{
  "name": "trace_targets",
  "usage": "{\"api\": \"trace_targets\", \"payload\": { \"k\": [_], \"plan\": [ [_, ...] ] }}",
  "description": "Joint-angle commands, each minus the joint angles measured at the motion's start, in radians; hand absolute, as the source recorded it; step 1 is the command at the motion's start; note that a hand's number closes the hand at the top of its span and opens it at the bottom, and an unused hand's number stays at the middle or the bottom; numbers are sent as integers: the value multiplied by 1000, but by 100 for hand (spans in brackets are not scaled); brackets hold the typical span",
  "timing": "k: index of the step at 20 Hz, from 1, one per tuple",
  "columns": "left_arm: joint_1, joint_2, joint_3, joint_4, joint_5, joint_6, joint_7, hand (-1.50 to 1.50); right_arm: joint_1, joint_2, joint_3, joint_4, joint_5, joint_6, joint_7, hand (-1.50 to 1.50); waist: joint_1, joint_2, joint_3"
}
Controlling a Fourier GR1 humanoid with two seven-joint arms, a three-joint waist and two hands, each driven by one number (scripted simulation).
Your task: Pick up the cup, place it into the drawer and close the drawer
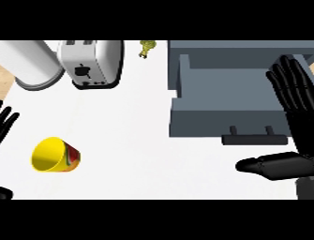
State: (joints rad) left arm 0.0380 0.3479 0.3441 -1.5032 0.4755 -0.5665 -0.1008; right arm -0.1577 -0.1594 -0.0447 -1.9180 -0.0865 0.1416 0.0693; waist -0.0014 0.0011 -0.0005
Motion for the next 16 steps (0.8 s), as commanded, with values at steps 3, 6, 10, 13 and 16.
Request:
{"api": "trace_targets", "payload": {
  "k": [3, 6, 10, 13, 16],
  "plan": [
    [-72, -22, -4, 269, -201, 6, -182, -150, -45, -18, -36, -9, -36, 20, 20, -150, -5, 1, 0],
    [-62, 38, 37, 346, -201, -48, -233, -150, -83, 4, -11, 64, 29, -11, 0, -150, 2, 0, 0],
    [-101, 14, 1, 514, -318, -26, -378, -150, -84, -19, -50, 69, -3, 21, -14, -150, 0, 0, 0],
    [-206, 13, -5, 631, -356, 38, -395, -150, -17, -15, -33, -16, 4, 28, -1, -150, -5, -1, 0],
    [-226, 26, -21, 784, -430, 32, -553, -150, -179, -45, -87, 117, -32, 22, 43, -150, -2, 1, 0]
  ]
}}
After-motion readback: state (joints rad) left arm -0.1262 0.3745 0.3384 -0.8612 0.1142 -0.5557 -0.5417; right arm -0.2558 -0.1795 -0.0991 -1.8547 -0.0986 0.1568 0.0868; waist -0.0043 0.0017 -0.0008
